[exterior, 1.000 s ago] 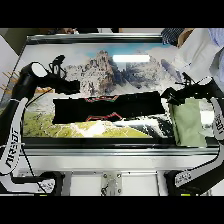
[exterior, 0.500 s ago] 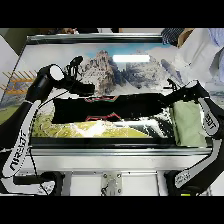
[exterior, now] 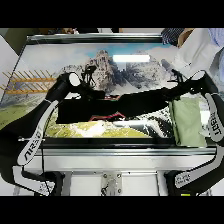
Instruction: Fold the clothes and pants, and hang the long-sleeved shirts on hangers.
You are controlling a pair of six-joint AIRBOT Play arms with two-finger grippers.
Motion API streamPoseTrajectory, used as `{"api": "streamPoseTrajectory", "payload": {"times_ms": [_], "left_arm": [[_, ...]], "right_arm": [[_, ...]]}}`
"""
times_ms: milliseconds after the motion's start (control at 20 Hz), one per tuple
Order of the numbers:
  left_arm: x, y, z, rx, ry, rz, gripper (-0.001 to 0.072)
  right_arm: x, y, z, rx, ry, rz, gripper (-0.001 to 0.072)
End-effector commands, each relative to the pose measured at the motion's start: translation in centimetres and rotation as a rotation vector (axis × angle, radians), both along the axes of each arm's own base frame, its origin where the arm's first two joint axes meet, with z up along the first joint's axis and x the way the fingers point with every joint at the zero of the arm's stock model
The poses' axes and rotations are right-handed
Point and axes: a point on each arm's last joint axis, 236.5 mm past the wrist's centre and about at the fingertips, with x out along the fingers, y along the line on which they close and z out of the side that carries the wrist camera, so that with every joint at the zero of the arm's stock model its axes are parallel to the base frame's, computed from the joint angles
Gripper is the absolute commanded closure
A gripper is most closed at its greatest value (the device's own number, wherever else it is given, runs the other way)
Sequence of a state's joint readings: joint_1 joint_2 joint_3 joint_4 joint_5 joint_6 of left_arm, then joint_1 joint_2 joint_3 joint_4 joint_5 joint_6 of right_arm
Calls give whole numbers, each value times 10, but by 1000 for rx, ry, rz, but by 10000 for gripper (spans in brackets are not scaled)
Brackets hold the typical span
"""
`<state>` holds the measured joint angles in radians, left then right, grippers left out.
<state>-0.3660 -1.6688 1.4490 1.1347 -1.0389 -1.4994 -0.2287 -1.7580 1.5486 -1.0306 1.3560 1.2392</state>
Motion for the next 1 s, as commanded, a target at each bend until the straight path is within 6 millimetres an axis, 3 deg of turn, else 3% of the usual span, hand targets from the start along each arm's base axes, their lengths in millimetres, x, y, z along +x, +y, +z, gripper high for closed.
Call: {"api": "streamPoseTrajectory", "payload": {"times_ms": [0,200,400,600,950], "left_arm": [[-1,-42,-34,-55,19,-1,693],[-4,-85,-55,-117,62,-19,693],[-3,-120,-66,-117,81,-101,693],[-9,-139,-81,-108,127,-162,693],[6,-141,-70,-123,112,-164,693]], "right_arm": [[-2,-20,56,-114,-41,29,700],[3,-9,118,-125,-118,18,700],[4,19,163,-129,-204,37,700],[-1,53,187,-125,-263,92,700],[-11,103,208,-105,-312,172,700]]}}
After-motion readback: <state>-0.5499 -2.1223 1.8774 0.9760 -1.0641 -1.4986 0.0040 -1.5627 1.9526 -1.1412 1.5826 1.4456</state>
